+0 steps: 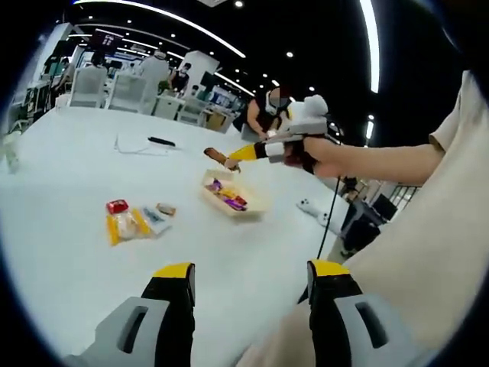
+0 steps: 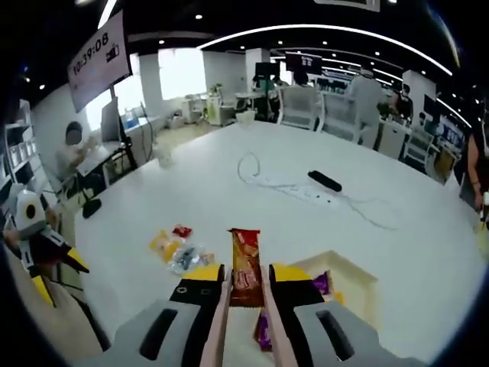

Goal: Place the target food into the container with the food tongs after gripping and lifting it, then release it inside without dropping or visibly crushing the food.

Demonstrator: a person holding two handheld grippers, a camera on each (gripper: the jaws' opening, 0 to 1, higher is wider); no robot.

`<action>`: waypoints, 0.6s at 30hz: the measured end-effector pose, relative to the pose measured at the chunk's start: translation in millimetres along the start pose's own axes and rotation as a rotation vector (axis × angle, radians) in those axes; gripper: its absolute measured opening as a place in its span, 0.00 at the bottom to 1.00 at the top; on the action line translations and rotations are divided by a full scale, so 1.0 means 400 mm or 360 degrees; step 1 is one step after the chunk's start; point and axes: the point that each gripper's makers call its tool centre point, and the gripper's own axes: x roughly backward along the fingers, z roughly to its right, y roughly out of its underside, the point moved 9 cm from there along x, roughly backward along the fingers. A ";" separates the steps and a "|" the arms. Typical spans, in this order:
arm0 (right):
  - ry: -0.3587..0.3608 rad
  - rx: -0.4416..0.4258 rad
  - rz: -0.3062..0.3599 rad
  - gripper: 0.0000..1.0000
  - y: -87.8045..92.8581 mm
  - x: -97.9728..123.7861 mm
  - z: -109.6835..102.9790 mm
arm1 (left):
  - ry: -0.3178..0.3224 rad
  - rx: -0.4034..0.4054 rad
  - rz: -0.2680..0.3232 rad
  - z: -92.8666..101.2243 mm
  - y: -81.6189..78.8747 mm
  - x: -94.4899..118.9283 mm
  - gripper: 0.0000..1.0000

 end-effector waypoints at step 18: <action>0.0052 0.0021 -0.0016 0.20 0.015 0.016 0.045 | -0.0012 0.0015 0.0035 0.007 -0.001 -0.007 0.59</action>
